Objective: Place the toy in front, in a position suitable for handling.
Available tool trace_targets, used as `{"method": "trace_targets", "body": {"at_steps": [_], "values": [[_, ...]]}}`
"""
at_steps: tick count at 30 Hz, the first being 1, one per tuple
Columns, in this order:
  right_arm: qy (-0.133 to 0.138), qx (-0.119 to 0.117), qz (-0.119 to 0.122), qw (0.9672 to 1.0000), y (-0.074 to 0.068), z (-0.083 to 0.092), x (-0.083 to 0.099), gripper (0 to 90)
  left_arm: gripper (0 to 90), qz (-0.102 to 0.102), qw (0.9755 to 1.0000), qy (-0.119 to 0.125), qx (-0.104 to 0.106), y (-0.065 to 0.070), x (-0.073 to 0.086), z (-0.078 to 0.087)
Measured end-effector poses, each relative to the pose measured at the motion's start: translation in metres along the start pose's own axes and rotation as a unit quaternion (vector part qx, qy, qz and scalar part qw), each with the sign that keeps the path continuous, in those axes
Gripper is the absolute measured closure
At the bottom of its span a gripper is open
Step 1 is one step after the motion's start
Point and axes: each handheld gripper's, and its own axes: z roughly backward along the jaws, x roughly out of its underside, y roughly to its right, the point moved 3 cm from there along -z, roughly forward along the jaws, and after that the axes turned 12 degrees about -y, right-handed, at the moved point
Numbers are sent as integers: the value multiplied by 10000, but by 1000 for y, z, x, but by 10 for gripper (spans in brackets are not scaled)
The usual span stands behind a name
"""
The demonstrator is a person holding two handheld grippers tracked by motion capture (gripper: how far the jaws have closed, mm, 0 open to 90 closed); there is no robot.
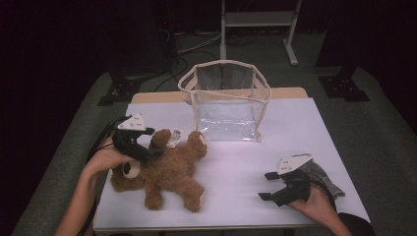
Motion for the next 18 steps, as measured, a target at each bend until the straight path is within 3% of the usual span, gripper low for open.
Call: {"method": "trace_targets", "body": {"at_steps": [5,8,9,10,13,18], "values": [[-89,-162,255,9995,-9,-11,-14,236,240,133,9999,-32,43,-5,-2,-7],[-126,-474,506,9975,-21,-21,-32,240,311,136,9998,-126,-97,-8,-3,-13],[-126,-474,506,9975,-21,-21,-32,240,343,136,9998,-126,-97,-8,-3,-13],[-111,-618,669,9958,-28,-27,-46,240,403,138,9996,-165,-159,-9,-3,-15],[-42,-845,856,9927,-38,-37,-67,238,558,88,9992,-244,-306,-10,-3,-18],[38,-1123,1073,9879,-53,-56,-98,234,662,52,9990,-200,-396,-8,-2,-17]]}}
